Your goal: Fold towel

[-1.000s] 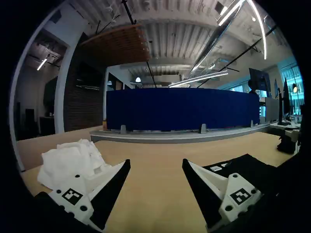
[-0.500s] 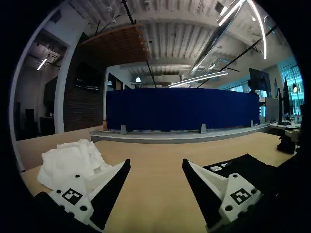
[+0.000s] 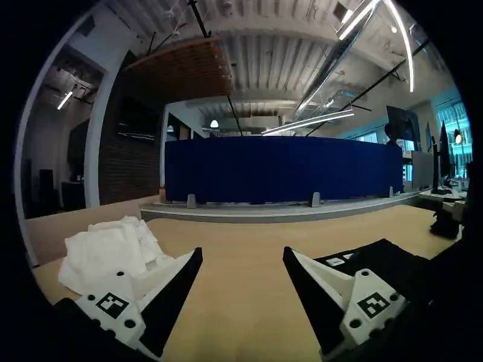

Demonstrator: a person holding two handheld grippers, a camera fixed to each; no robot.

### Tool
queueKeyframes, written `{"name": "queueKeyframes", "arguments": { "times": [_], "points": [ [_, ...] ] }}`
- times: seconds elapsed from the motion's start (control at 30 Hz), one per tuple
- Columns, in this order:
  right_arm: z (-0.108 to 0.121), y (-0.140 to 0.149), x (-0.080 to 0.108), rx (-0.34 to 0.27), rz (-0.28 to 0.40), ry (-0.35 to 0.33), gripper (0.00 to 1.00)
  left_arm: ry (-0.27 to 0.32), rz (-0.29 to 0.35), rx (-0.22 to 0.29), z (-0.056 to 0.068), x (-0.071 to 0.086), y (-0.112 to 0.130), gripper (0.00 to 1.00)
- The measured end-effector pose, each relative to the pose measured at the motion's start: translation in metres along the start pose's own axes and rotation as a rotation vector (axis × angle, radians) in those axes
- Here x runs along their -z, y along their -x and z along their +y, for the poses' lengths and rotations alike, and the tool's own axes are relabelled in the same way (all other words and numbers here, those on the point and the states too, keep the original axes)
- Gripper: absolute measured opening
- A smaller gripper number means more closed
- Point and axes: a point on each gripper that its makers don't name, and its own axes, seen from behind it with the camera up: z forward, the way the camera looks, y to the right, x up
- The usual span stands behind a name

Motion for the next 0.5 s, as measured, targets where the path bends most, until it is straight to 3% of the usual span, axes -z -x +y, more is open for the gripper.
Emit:
{"name": "queueKeyframes", "arguments": {
  "times": [0.2,0.3,0.5],
  "points": [
    [0.008,-0.009,0.003,0.018,-0.005,0.026,1.0,-0.011,-0.011,-0.022,-0.004,-0.001,-0.002,0.99],
    [0.009,-0.03,0.007,0.019,0.006,0.023,1.0,-0.009,0.003,-0.043,-0.005,0.0,-0.022,0.99],
    [0.009,-0.088,0.016,0.021,0.009,0.032,1.0,0.009,0.02,-0.026,-0.002,0.001,-0.083,0.99]
  ]
}}
